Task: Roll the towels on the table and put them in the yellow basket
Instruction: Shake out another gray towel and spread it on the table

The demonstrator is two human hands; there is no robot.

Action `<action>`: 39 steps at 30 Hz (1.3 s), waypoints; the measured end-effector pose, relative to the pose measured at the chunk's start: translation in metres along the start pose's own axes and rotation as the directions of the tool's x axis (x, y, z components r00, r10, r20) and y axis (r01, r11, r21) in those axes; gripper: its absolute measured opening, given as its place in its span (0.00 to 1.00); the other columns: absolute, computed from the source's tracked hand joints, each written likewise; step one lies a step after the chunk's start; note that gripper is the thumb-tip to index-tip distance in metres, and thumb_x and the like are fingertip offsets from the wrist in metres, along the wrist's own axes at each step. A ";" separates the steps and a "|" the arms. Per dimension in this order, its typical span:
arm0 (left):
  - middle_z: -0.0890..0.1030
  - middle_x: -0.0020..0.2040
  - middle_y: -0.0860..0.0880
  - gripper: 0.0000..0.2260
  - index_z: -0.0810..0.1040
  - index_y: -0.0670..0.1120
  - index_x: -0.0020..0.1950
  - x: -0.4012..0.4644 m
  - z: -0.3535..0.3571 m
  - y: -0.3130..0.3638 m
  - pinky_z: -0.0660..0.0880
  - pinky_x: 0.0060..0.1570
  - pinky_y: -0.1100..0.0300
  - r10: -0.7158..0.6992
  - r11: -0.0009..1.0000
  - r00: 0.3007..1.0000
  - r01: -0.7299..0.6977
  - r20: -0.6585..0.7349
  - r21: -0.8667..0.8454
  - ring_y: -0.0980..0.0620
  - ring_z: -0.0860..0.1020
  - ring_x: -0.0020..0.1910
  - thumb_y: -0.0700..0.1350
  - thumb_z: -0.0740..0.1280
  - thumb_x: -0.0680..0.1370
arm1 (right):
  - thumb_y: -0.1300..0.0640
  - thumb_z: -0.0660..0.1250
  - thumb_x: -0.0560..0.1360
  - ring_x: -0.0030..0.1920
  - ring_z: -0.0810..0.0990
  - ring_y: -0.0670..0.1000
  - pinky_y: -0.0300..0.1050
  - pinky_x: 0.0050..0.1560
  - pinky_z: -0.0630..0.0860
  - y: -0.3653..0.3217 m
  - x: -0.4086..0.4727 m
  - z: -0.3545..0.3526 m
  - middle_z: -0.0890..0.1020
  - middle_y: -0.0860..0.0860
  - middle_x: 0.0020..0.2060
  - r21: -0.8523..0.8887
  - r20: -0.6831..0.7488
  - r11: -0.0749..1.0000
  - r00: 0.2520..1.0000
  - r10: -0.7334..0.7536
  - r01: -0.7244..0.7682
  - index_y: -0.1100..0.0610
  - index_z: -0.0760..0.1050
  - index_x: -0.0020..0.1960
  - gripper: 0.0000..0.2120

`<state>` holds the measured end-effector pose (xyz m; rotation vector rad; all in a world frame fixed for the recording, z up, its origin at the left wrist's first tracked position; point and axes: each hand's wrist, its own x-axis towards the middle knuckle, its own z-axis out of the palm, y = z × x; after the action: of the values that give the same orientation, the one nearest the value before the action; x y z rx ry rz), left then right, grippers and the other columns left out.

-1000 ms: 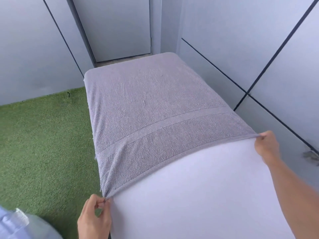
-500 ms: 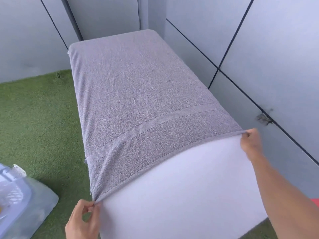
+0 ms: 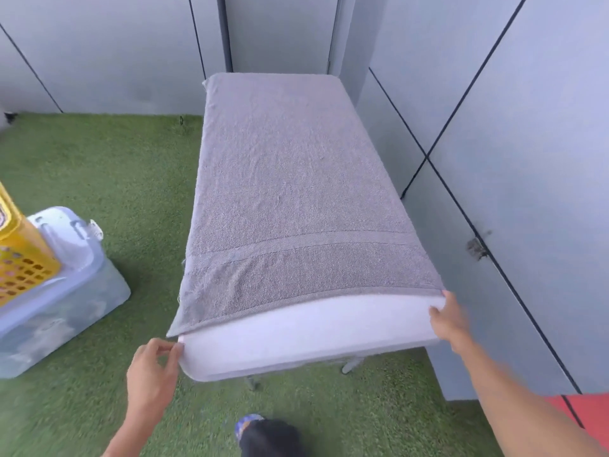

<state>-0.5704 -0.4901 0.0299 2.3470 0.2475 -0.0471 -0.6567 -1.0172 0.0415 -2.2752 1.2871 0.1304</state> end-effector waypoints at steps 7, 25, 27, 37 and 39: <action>0.76 0.53 0.46 0.14 0.78 0.46 0.55 -0.022 0.028 0.058 0.76 0.47 0.46 0.447 0.823 0.884 -0.467 0.140 0.324 0.43 0.75 0.51 0.41 0.75 0.71 | 0.55 0.59 0.80 0.77 0.52 0.57 0.58 0.70 0.64 -0.028 -0.057 0.002 0.52 0.55 0.78 -0.309 0.160 0.880 0.931 -0.327 0.362 0.47 0.53 0.77 0.28; 0.75 0.44 0.51 0.13 0.76 0.49 0.46 0.000 0.114 0.135 0.71 0.36 0.55 0.364 0.760 0.899 -0.439 0.245 0.479 0.48 0.72 0.41 0.33 0.73 0.69 | 0.67 0.75 0.65 0.44 0.77 0.52 0.46 0.42 0.75 -0.044 0.021 0.010 0.78 0.47 0.42 -0.421 0.125 0.523 0.618 -0.776 0.741 0.53 0.78 0.46 0.15; 0.73 0.44 0.52 0.12 0.75 0.48 0.47 -0.005 0.112 0.130 0.70 0.37 0.57 0.384 0.766 0.890 -0.456 0.248 0.453 0.51 0.68 0.41 0.33 0.71 0.71 | 0.66 0.75 0.66 0.44 0.76 0.52 0.46 0.41 0.74 -0.035 0.027 0.008 0.77 0.47 0.42 -0.415 0.148 0.477 0.575 -0.804 0.774 0.53 0.76 0.45 0.13; 0.73 0.48 0.50 0.22 0.73 0.48 0.54 0.003 0.060 0.077 0.73 0.37 0.57 0.375 0.747 0.891 -0.454 0.256 0.485 0.50 0.73 0.41 0.30 0.73 0.66 | 0.62 0.63 0.72 0.49 0.72 0.50 0.45 0.51 0.71 -0.002 0.028 -0.003 0.75 0.47 0.49 -0.410 0.097 0.438 0.516 -0.851 0.800 0.53 0.74 0.56 0.13; 0.74 0.47 0.51 0.22 0.75 0.48 0.54 0.013 0.048 0.066 0.71 0.38 0.56 0.335 0.744 0.917 -0.399 0.217 0.536 0.48 0.74 0.42 0.30 0.73 0.66 | 0.71 0.70 0.66 0.49 0.74 0.52 0.48 0.50 0.75 0.005 0.031 -0.007 0.75 0.48 0.49 -0.417 0.100 0.551 0.639 -0.763 0.723 0.55 0.75 0.57 0.22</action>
<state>-0.5425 -0.5679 0.0403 2.9423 -0.3461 -0.0602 -0.6448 -1.0466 0.0353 -3.0434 0.1971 -0.0121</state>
